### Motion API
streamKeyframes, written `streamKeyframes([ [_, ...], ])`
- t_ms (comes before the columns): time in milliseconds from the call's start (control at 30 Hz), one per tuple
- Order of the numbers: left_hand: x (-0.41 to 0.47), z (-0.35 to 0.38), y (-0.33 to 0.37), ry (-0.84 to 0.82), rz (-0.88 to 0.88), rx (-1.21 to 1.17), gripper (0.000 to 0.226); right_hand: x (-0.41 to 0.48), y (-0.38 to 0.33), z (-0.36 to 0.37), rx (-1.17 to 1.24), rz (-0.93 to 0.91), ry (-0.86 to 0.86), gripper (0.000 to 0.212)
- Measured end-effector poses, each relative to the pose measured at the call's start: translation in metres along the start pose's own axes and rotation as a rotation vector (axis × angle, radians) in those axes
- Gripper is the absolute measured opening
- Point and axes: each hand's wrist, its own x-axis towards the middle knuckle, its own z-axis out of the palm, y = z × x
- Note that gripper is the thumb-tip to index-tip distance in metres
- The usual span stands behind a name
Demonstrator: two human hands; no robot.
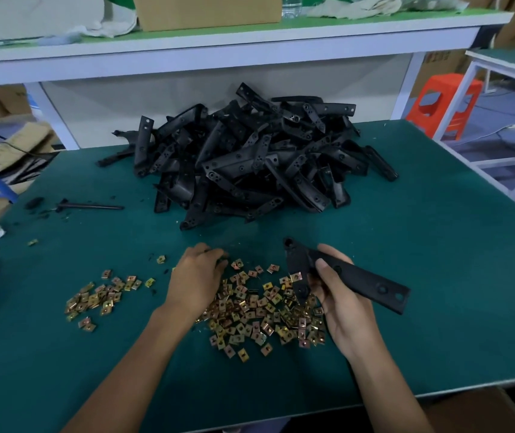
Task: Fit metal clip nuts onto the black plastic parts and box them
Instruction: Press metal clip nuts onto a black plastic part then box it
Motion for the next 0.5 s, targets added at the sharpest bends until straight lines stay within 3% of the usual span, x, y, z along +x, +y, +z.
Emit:
streamKeyframes([
  [133, 0.001, 0.001, 0.005, 0.050, -0.029, -0.071, 0.019, -0.001, -0.001, 0.001, 0.003, 0.002, -0.005, 0.038],
  [233, -0.002, -0.008, 0.021, -0.001, -0.175, -0.380, 0.018, -0.001, -0.002, 0.002, 0.010, 0.014, -0.026, 0.038],
  [500, -0.027, -0.009, 0.079, -0.163, -0.302, -1.065, 0.016, -0.001, -0.001, 0.002, 0.074, 0.038, -0.070, 0.034],
])
